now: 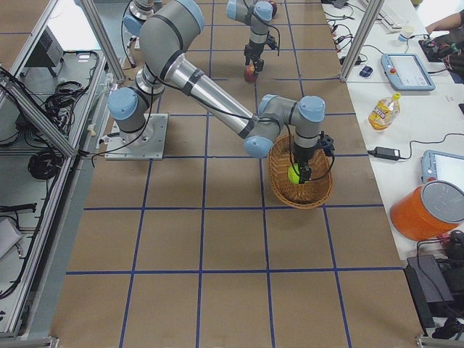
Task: Put all apples into basket
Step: 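Drop the green apple in the basket while left sets red apple at center, then grasp the dark red apple with left while right reaches the red apple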
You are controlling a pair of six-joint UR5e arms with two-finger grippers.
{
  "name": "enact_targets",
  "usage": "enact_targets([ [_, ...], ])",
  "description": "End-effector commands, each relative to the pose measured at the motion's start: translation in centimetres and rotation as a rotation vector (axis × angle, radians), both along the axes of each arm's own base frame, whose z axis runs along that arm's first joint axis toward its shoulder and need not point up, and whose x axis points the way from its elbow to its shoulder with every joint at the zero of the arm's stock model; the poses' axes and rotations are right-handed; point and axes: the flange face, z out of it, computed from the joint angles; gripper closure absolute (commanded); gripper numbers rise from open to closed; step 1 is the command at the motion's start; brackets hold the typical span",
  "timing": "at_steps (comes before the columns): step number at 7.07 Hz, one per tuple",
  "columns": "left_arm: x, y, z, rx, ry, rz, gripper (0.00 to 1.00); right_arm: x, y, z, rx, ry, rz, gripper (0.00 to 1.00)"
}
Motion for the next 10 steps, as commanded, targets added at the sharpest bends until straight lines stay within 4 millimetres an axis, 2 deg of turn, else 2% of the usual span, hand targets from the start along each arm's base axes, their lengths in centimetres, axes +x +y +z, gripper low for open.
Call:
enact_targets([
  [1, 3.0, -2.3, 4.2, -0.013, 0.091, -0.103, 0.0, -1.1, -0.5, -2.1, 0.014, 0.012, 0.027, 1.0],
  [2, 6.9, -3.8, 7.3, 0.005, 0.102, -0.197, 0.0, -1.4, -0.6, -2.7, 0.004, 0.02, 0.024, 0.82],
  [3, 11.8, -4.9, 11.1, 0.047, 0.114, -0.306, 0.0, -1.6, -1.0, -3.6, -0.011, 0.034, 0.024, 0.72],
  [4, 18.5, -6.1, 14.0, 0.072, 0.118, -0.417, 0.0, -1.8, -1.0, -3.9, -0.008, 0.046, 0.02, 0.38],
  [5, 25.2, -7.3, 14.7, 0.046, 0.135, -0.486, 0.0, -1.8, -1.0, -4.5, -0.001, 0.042, 0.022, 0.23],
  [6, 31.8, -8.7, 14.7, 0.021, 0.146, -0.477, 0.0, -2.0, -0.8, -4.0, 0.0, 0.043, 0.017, 0.0],
  [7, 37.3, -10.3, 14.2, -0.03, 0.128, -0.525, 0.0, -2.1, -0.7, -3.0, -0.004, 0.042, 0.014, 0.0],
  [8, 40.9, -12.0, 13.5, -0.065, 0.089, -0.602, 0.0, -1.8, -0.5, -1.6, -0.012, 0.04, 0.018, 0.0],
  [9, 44.6, -13.7, 12.2, -0.054, -0.016, -0.686, 0.0, -0.4, 0.5, 1.9, 0.003, 0.02, 0.025, 0.0],
  [10, 48.2, -14.7, 11.0, -0.031, -0.038, -0.696, 0.0, 1.8, 2.2, 5.7, 0.042, -0.05, 0.032, 0.0],
])
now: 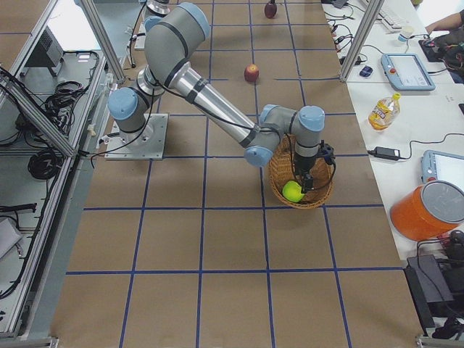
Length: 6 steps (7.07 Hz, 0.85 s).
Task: Put all apples into basket
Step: 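Grasp the dark red apple with left while right reaches the red apple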
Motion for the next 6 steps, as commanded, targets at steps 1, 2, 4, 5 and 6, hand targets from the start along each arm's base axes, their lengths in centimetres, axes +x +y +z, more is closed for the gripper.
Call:
enact_targets([
  [1, 8.3, -2.6, -3.4, -0.008, -0.065, -0.065, 0.0, 4.9, 3.8, 8.1, 0.059, -0.15, 0.012, 0.0],
  [2, 11.0, -2.8, -5.7, -0.003, -0.061, -0.044, 0.0, 8.7, 4.3, 11.2, 0.031, -0.184, -0.005, 0.0],
  [4, 14.1, -3.2, -9.4, -0.007, -0.044, -0.061, 0.0, 20.3, 4.5, 12.4, 0.087, -0.218, -0.009, 0.0],
  [5, 14.2, -3.4, -11.3, 0.009, -0.032, -0.063, 0.0, 27.8, 4.5, 12.0, 0.08, -0.278, -0.101, 0.0],
  [6, 14.2, -3.2, -13.4, 0.044, -0.017, -0.065, 0.0, 35.7, 5.2, 11.0, 0.075, -0.291, -0.241, 0.0],
])
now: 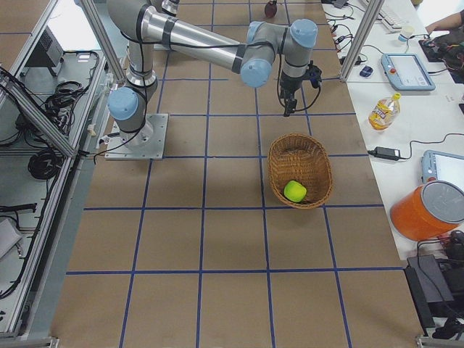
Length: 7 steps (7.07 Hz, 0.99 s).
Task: Put all apples into basket
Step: 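Grasp the dark red apple with left while right reaches the red apple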
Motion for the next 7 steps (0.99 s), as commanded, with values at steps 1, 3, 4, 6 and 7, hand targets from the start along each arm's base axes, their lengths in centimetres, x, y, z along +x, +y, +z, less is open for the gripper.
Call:
enact_targets([
  [1, 0.1, 0.2, -3.9, 0.062, 0.029, 0.002, 0.0, 13.8, 0.7, -2.7, -0.008, -0.025, -0.18, 0.0],
  [3, 0.0, 0.5, -4.7, 0.095, 0.043, 0.0, 0.0, 21.9, 2.5, -7.1, 0.047, -0.013, -0.249, 0.0],
  [4, 0.0, 0.5, -4.4, 0.096, 0.043, -0.006, 0.21, 25.7, 3.5, -9.3, 0.073, -0.004, -0.251, 0.0],
  [6, -0.4, 0.6, -2.9, 0.088, 0.035, -0.008, 0.65, 31.9, 3.9, -13.9, 0.032, -0.02, -0.29, 0.0],
  [7, -1.6, 0.8, -1.1, 0.125, 0.053, 0.012, 0.66, 33.4, 4.5, -16.0, 0.054, -0.008, -0.266, 0.0],
])
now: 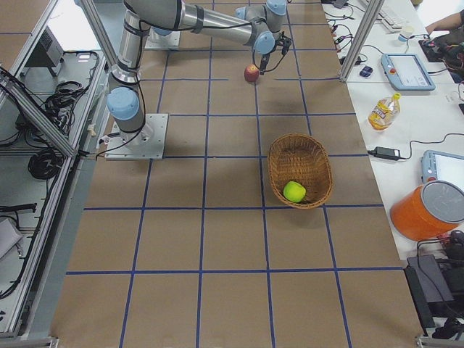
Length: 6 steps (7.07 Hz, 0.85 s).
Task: Put all apples into basket
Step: 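Grasp the red apple with right while left lifts the dark red apple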
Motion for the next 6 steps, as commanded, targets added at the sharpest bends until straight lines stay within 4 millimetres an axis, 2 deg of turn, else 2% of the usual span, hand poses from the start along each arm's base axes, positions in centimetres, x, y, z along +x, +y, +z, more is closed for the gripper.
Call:
enact_targets([
  [1, -4.9, -0.3, 4.2, 0.021, 0.001, 0.013, 0.65, 3.3, 0.9, -3.9, 0.036, -0.016, 0.014, 0.0],
  [2, -9.5, -0.1, 6.0, 0.041, -0.004, 0.025, 0.65, 3.5, 1.1, -4.3, 0.048, -0.023, 0.017, 0.0],
  [3, -12.9, 0.3, 7.5, 0.037, -0.026, 0.097, 0.65, 3.6, 1.3, -4.3, 0.057, -0.02, 0.02, 0.0],
  [4, -15.7, 1.2, 8.2, 0.045, 0.007, 0.139, 0.65, 3.4, 1.7, -5.7, 0.082, -0.011, 0.025, 0.0],
  [5, -17.2, 2.1, 9.3, 0.034, 0.045, 0.207, 0.65, 3.3, 2.9, -7.7, 0.111, -0.001, 0.029, 0.0],
  [6, -18.2, 2.7, 10.0, 0.03, 0.042, 0.256, 0.66, 3.2, 3.1, -8.1, 0.119, 0.002, 0.032, 0.0],
])
